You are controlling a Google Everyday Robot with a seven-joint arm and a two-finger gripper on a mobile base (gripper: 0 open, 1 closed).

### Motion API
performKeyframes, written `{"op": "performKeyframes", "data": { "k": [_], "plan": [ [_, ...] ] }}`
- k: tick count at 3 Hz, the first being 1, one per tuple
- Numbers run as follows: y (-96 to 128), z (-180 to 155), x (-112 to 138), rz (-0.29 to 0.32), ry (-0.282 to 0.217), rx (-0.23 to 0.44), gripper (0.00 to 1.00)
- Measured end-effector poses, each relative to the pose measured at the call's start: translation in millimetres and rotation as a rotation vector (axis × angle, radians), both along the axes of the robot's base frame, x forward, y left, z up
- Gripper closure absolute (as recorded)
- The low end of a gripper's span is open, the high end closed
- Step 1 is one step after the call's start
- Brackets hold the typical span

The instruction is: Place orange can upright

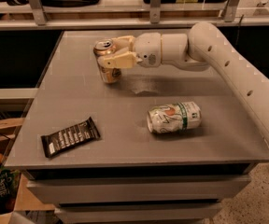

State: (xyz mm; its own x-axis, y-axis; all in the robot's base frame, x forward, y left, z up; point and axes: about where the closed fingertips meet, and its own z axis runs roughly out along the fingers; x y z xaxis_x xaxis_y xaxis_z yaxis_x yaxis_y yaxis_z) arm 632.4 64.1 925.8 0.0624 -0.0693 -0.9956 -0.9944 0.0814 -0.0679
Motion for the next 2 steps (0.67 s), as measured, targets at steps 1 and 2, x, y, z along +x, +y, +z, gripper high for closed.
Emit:
{"op": "performKeyframes", "data": {
  "k": [1, 2],
  "plan": [
    [0.7, -0.3, 0.2, 0.008, -0.002, 0.008, 0.13],
    [1.2, -0.1, -0.3, 0.018, -0.005, 0.012, 0.00]
  ]
}}
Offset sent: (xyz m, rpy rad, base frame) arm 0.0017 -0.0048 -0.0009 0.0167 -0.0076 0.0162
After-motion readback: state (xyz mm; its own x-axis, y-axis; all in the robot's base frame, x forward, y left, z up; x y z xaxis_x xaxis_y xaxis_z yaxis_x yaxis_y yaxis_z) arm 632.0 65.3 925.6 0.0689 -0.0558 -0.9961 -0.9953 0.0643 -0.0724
